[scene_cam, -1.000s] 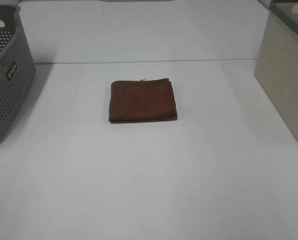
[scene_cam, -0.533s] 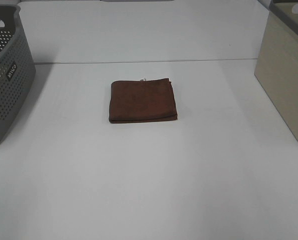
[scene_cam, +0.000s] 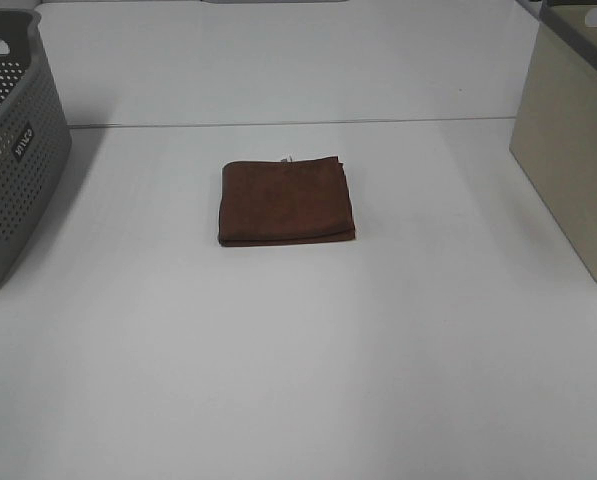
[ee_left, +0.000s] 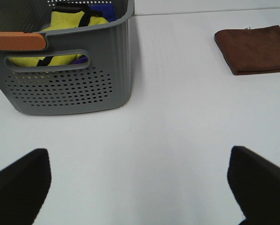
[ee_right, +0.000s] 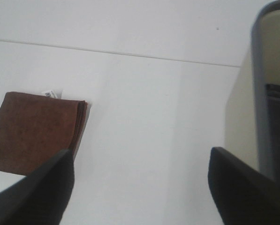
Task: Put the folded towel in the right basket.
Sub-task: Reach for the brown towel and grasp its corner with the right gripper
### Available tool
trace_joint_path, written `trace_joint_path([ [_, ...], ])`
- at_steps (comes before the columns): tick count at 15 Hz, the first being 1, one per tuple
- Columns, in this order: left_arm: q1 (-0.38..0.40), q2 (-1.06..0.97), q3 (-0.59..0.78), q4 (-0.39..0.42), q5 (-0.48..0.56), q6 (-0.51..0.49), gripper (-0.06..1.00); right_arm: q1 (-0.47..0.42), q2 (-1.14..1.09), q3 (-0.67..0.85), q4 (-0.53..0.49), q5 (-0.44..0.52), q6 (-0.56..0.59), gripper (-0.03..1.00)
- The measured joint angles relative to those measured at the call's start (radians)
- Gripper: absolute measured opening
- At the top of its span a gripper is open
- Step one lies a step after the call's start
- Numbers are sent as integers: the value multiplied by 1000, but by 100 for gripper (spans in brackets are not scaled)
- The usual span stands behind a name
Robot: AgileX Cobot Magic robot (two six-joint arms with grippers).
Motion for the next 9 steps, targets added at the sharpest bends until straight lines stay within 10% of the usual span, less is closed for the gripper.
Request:
trace_joint_path([
  [9, 0, 0, 0, 0, 0, 0, 97, 93, 729, -674, 197, 478, 11, 75],
])
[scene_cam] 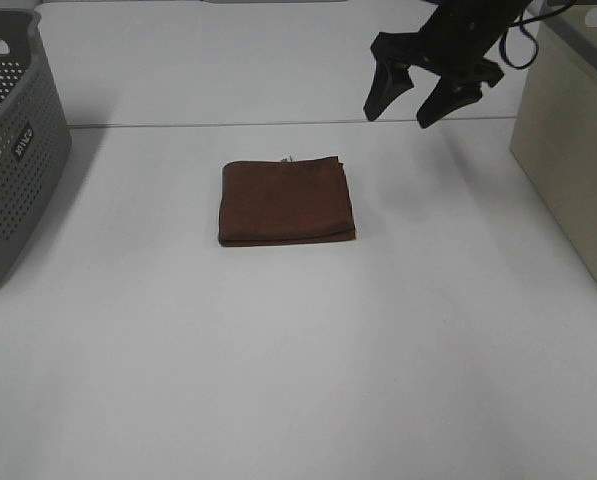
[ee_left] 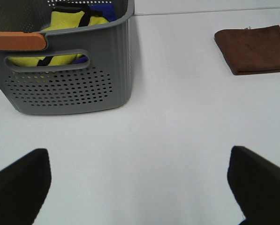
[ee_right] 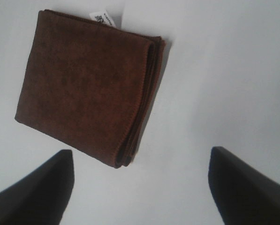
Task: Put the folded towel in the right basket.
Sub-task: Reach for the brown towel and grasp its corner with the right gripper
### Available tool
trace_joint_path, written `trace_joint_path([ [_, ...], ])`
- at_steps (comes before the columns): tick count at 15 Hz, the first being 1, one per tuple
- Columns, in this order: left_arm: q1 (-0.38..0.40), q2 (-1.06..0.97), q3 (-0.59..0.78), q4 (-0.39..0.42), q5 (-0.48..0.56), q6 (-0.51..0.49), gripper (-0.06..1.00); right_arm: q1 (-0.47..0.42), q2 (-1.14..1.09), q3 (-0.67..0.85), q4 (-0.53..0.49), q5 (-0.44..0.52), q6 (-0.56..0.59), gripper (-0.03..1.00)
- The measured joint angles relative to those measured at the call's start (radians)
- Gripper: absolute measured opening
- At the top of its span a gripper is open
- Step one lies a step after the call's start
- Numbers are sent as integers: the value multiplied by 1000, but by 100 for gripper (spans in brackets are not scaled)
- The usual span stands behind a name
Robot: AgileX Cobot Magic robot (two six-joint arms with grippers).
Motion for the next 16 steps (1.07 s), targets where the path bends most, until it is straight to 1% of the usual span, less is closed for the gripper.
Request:
trace_joint_path([
  [1, 0, 0, 0, 0, 0, 0, 97, 0, 53, -46, 32, 28, 2, 75],
  [2, 0, 0, 0, 0, 0, 0, 97, 0, 72, -61, 49, 36, 2, 75],
  [5, 0, 0, 0, 0, 0, 0, 97, 0, 180, -108, 160, 39, 0, 75],
  [9, 0, 0, 0, 0, 0, 0, 97, 0, 283, -111, 203, -3, -43, 75],
  [11, 0, 0, 0, 0, 0, 0, 97, 0, 300, -111, 231, -28, -59, 75],
  [15, 0, 0, 0, 0, 0, 0, 97, 1, 328, -116, 290, -47, -87, 75],
  [16, 0, 0, 0, 0, 0, 0, 97, 5, 333, -122, 299, -49, -101, 72],
])
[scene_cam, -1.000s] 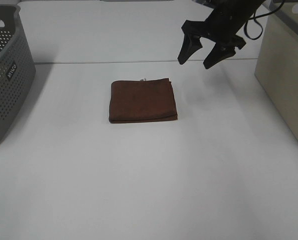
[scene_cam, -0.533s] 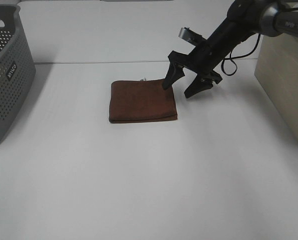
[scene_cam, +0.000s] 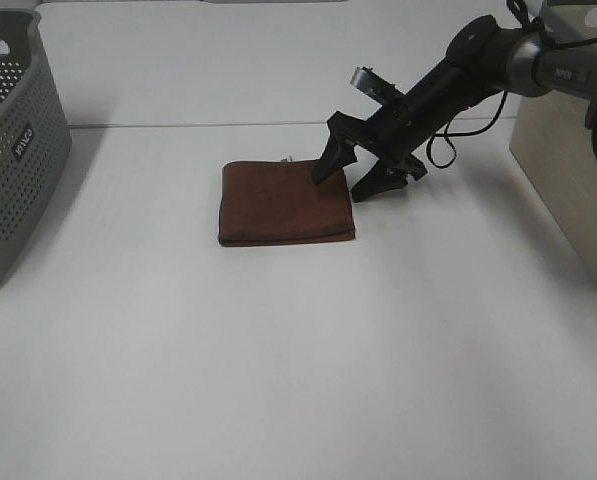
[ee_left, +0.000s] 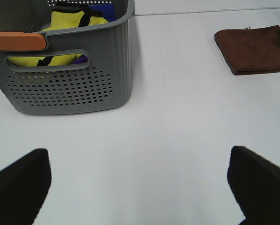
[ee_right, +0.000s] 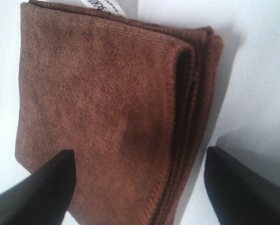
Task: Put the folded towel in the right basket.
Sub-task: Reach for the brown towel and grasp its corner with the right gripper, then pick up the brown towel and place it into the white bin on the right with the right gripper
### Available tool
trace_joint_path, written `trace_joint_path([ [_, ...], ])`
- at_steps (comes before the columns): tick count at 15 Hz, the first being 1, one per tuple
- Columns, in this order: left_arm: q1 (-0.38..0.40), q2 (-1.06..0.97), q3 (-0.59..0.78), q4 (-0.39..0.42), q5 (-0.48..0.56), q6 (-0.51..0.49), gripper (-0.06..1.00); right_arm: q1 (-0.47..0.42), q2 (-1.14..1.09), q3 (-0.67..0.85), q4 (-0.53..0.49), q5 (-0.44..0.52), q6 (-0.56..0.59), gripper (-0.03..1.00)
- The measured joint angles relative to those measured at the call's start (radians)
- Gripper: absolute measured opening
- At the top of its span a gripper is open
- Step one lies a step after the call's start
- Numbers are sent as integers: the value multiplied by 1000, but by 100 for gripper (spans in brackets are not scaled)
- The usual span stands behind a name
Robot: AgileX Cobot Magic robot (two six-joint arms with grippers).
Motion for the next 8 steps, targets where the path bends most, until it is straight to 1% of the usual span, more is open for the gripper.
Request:
trace_joint_path([
  [1, 0, 0, 0, 0, 0, 0, 97, 7, 5, -1, 8, -3, -6, 68],
  [2, 0, 0, 0, 0, 0, 0, 97, 16, 11, -1, 11, -6, -7, 60],
  [3, 0, 0, 0, 0, 0, 0, 97, 23, 18, -1, 14, -6, -13, 49],
  [6, 0, 0, 0, 0, 0, 0, 97, 26, 24, -1, 6, -22, -24, 9],
  [7, 0, 0, 0, 0, 0, 0, 97, 26, 24, -2, 6, -23, -24, 7],
  [8, 0, 0, 0, 0, 0, 0, 97, 26, 24, -12, 5, -16, -24, 7],
])
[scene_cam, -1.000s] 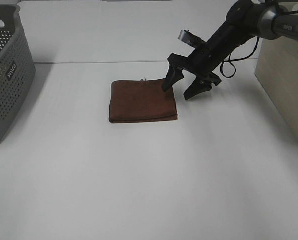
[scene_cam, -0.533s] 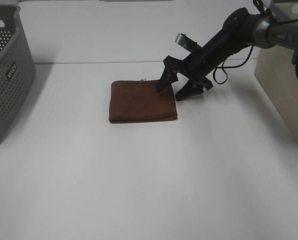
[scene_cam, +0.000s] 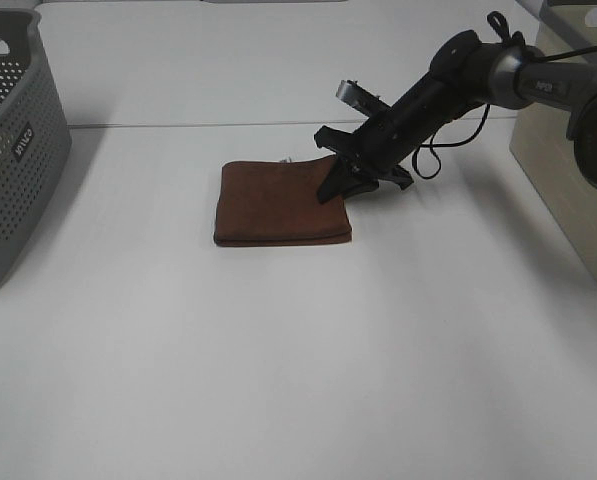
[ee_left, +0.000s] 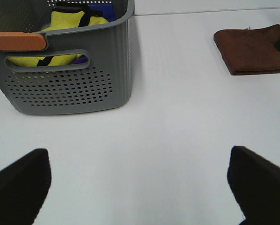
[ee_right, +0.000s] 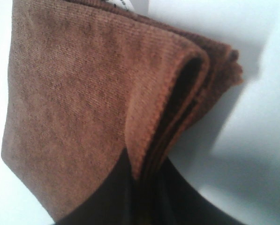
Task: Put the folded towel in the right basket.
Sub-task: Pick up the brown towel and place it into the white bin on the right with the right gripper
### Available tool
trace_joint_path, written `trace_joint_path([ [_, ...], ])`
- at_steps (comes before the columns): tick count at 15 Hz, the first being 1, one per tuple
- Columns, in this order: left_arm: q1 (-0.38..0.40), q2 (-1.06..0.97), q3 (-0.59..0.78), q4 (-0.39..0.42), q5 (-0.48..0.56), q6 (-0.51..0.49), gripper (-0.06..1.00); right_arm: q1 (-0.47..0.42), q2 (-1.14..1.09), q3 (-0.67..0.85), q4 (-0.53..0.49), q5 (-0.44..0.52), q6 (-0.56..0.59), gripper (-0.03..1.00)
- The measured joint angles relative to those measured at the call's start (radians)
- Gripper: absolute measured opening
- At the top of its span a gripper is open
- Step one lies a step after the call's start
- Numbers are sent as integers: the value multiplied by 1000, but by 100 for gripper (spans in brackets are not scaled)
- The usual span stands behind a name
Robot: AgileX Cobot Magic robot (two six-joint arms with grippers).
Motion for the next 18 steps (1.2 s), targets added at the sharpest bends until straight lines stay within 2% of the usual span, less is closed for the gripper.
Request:
trace_joint_path([
  [5, 0, 0, 0, 0, 0, 0, 97, 0, -68, -146, -36, 113, 0, 7],
  [9, 0, 0, 0, 0, 0, 0, 97, 0, -258, -248, -222, 124, 79, 7],
  [13, 0, 0, 0, 0, 0, 0, 97, -7, -493, -249, -482, 130, 129, 7],
  [16, 0, 0, 0, 0, 0, 0, 97, -96, -623, -249, -552, 132, 153, 7],
  [17, 0, 0, 0, 0, 0, 0, 97, -151, -657, -249, -558, 133, 166, 7],
  [18, 0, 0, 0, 0, 0, 0, 97, -258, -712, -242, -570, 133, 178, 7],
])
